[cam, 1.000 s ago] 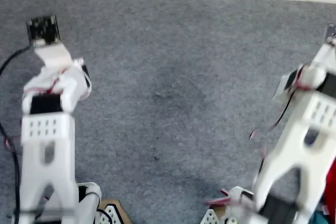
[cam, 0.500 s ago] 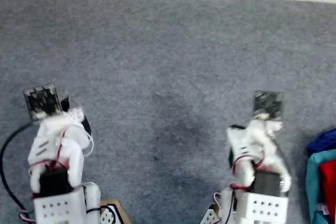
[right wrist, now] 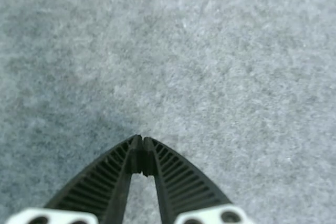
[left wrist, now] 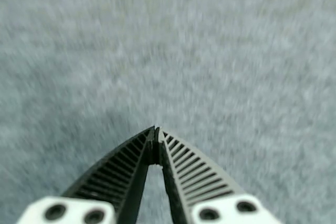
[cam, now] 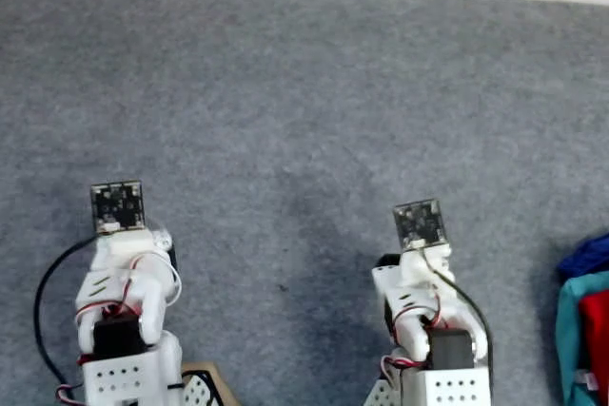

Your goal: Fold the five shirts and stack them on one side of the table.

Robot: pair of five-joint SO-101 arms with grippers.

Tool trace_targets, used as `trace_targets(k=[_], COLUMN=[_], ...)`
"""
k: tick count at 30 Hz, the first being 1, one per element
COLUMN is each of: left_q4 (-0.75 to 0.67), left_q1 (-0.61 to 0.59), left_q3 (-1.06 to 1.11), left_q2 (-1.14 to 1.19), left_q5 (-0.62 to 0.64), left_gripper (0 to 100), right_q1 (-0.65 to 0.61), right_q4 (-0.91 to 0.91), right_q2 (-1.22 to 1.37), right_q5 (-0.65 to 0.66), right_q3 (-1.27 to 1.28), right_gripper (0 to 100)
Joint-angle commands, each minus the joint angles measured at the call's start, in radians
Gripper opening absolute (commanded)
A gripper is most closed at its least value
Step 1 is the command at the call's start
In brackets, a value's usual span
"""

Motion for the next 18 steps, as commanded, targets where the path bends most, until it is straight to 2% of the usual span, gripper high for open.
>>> trace_targets(k=[1, 8, 18], left_q4=[0.003, 0.097, 0.310], left_q1=[-0.007, -0.002, -0.004], left_q3=[0.010, 0.022, 0.028], left_q2=[-0.008, -0.008, -0.008], left_q5=[-0.006, -0.005, -0.008], left_gripper=[1, 1, 1], right_q1=[-0.007, -0.007, -0.002], right_q4=[0.024, 0.140, 0.137], right_q2=[-0.013, -0.016, -0.016], right_q5=[0.012, 0.012, 0.012], right_q3=[0.097, 0.101, 0.105], right_gripper=[1.9, 1.9, 1.9])
